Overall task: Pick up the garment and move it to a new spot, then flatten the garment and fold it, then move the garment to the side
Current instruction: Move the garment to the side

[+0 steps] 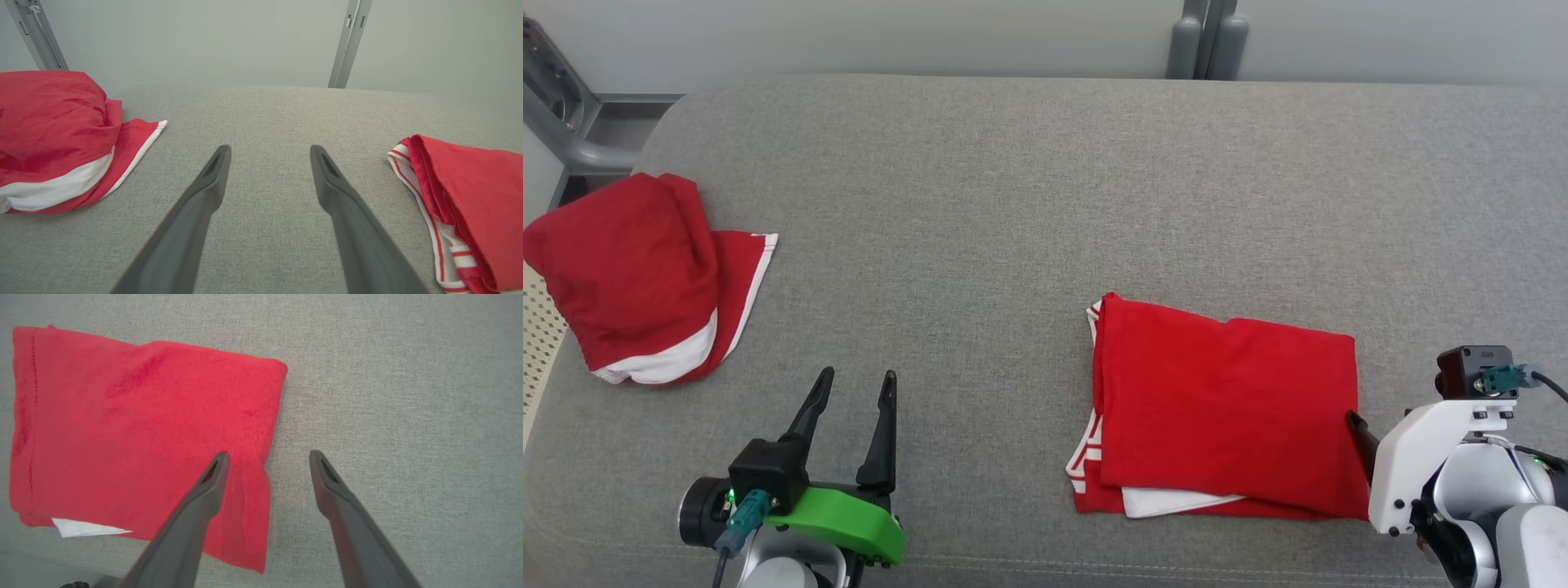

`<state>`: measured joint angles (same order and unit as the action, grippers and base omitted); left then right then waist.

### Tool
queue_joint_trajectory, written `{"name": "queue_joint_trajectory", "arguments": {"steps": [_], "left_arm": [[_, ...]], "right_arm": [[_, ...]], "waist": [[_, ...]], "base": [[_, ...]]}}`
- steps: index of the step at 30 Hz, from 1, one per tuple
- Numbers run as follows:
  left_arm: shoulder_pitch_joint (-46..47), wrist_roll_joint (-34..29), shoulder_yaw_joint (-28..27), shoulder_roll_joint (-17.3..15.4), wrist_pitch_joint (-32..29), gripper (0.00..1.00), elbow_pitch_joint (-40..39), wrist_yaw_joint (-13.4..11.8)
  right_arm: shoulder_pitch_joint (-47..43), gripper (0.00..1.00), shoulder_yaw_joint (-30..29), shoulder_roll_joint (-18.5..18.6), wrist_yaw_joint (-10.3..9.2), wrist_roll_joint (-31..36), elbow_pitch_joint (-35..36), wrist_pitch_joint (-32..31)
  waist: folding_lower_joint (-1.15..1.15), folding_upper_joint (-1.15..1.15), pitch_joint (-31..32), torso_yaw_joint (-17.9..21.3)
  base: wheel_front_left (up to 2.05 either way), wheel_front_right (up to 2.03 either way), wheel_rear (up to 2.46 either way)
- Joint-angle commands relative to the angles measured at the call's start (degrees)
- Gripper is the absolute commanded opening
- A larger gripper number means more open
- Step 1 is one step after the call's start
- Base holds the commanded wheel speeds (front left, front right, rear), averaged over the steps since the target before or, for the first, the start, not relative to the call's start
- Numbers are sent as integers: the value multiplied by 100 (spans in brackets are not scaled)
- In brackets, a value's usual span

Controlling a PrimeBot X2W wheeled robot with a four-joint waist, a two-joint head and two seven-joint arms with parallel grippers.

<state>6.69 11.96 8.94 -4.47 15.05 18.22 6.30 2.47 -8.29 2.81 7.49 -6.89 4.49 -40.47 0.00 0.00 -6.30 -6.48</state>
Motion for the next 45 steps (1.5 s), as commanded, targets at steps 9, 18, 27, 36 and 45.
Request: {"name": "queue_joint_trajectory", "arguments": {"steps": [9,18,27,36,45], "left_arm": [[144,-41,25,-63,15,100,9,28],[160,-42,53,-98,15,100,55,40],[167,-18,81,-89,15,100,86,25],[154,5,101,-55,15,100,97,4],[170,-15,48,-111,15,100,-32,-32]], "right_arm": [[159,100,-116,20,0,-46,-523,90],[535,100,-78,20,0,-84,-1441,253],[1049,0,-225,28,-3,125,-2265,823],[1394,0,-178,23,-4,280,-2762,1116],[2061,0,-47,26,-4,672,-2942,1390]], "waist": [[0,0,-129,-58],[0,0,-172,-98],[0,0,-139,-155],[0,0,-89,-185],[0,0,-213,42]], "base": [[0,0,0],[0,0,0],[0,0,0],[0,0,0],[0,0,0]]}}
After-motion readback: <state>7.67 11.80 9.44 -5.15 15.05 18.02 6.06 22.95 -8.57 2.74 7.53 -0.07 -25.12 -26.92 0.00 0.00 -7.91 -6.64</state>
